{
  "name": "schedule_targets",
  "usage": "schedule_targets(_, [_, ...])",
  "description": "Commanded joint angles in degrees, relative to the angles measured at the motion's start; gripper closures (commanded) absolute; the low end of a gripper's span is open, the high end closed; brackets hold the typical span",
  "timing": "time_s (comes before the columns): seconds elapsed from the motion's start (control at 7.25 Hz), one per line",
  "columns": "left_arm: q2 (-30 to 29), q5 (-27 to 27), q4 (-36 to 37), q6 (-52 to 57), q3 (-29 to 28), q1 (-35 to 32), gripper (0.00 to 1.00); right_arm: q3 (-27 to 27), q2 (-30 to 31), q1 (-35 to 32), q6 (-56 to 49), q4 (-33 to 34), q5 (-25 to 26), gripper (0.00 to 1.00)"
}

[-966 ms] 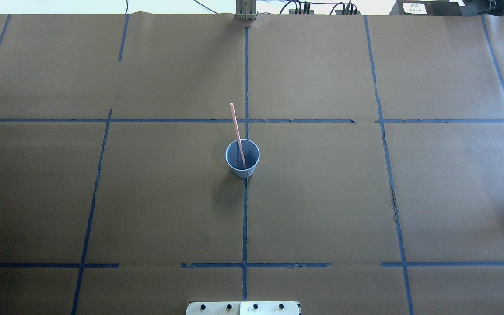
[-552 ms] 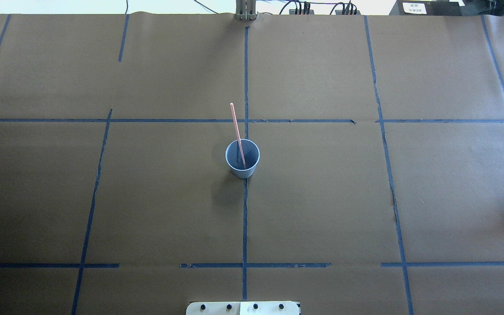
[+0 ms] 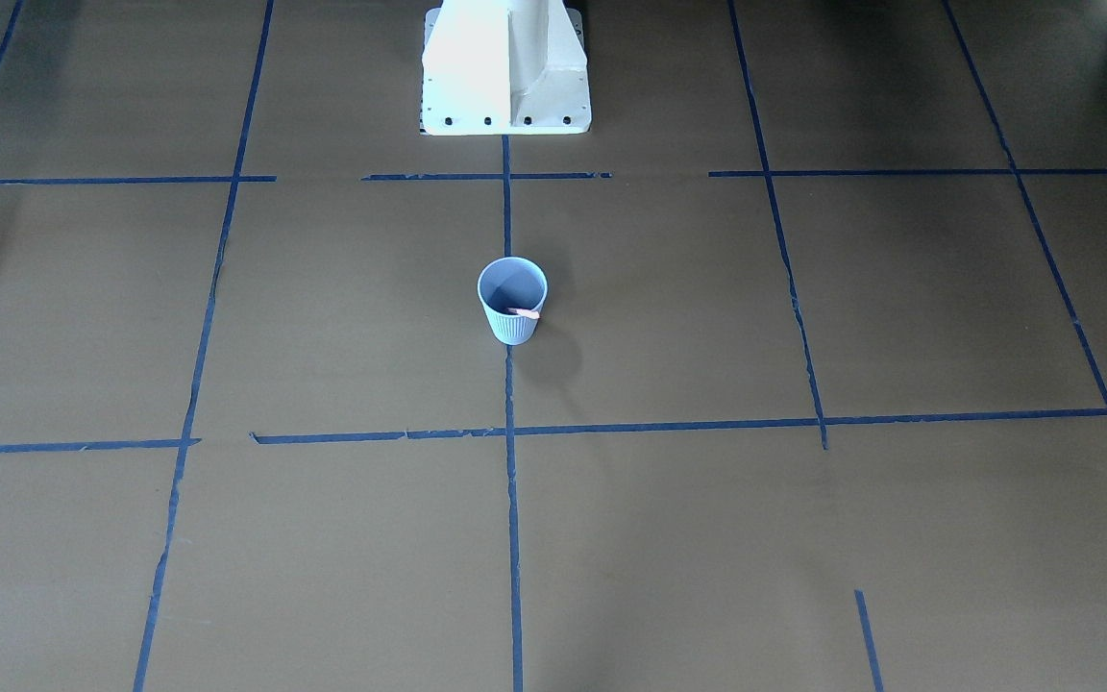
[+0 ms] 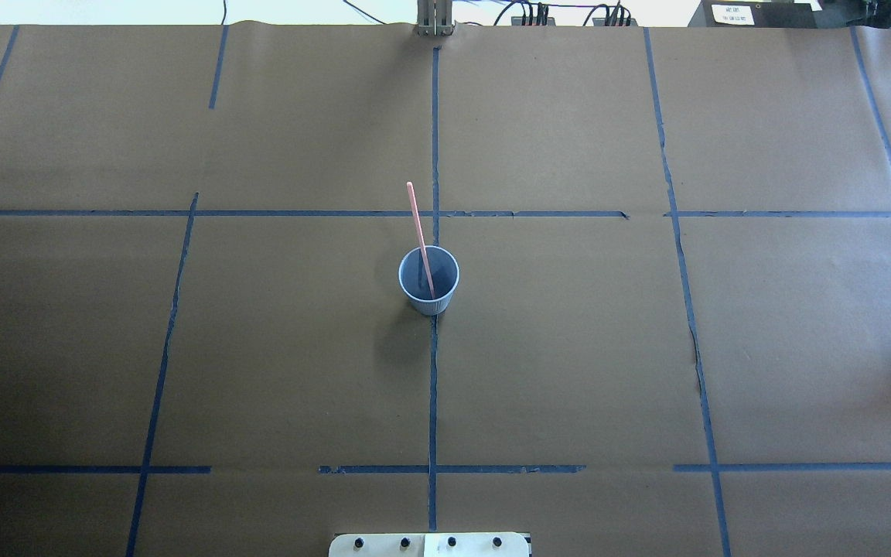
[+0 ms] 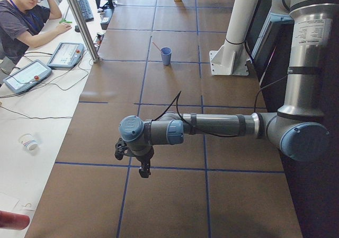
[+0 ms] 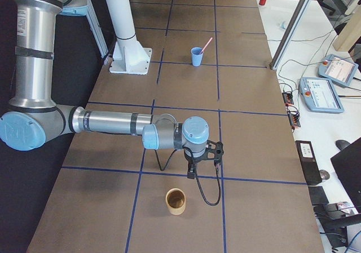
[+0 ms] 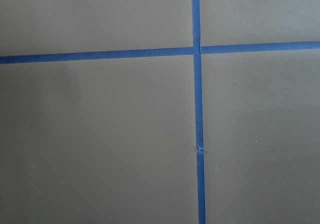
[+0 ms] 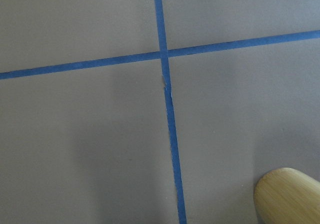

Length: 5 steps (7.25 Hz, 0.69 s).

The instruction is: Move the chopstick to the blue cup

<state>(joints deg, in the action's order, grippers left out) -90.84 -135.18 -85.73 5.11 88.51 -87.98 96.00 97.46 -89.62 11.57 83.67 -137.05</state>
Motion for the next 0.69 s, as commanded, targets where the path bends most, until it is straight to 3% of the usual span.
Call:
schedule_targets(0.0, [-0.1, 0.0, 0.0, 0.1, 0.0, 0.1, 0.00, 0.2, -0.2, -2.1, -0.3, 0.5, -0.2, 0.00])
schedule_targets(0.55, [-0.4, 0.0, 0.0, 0.1, -0.1, 0.0, 0.00, 0.2, 0.1, -2.2, -4.4, 1.3, -0.8, 0.00])
